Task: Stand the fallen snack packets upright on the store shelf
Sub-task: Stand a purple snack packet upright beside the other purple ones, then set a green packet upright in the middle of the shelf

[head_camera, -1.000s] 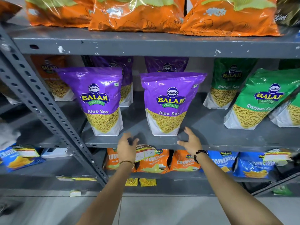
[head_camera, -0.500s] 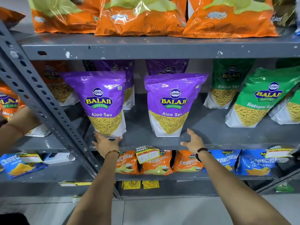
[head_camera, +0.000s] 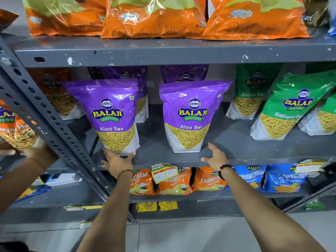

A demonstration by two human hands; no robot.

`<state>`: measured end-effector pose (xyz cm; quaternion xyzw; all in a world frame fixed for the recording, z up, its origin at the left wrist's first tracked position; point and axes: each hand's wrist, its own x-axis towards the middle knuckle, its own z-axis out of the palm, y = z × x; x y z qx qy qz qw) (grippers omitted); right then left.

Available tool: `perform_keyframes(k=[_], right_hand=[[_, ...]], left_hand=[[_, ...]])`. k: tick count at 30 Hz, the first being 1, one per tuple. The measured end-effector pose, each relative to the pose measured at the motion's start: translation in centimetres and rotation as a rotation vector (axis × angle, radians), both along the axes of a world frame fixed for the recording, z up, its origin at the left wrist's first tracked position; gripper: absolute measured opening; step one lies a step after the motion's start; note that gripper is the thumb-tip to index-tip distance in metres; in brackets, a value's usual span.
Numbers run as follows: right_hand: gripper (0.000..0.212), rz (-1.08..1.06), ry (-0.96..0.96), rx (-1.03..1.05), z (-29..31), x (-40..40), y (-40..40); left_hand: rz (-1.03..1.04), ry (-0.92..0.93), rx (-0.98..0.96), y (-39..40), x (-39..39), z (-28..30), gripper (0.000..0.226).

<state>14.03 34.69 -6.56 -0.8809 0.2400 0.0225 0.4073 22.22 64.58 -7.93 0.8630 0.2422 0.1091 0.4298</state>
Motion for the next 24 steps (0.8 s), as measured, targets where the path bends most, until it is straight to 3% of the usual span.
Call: perform_keyframes(k=[8,13,19,24], right_hand=[[0.075,0.055,0.012,-0.075,-0.1,-0.4,-0.2],[0.073,0.082,0.009,-0.193,-0.7,-2.7,-2.0],[0.059,-0.286,-0.196,-0.099,-0.2,-6.6,-9.7],[0.059,-0.549,-0.23,0.001,1.4,-8.2,-18.8]], left_hand=[[-0.018,0.0,0.018,-1.0,-1.6,-0.5,0.117],[-0.202,-0.062,0.017,-7.2,-5.1,-0.3,0.107],[-0.599,-0.067,-0.064,-19.0,-9.5,-0.2,0.091],[-0.804,-0.013,-0.009,-28.9,-10.7,-0.5,0.086]])
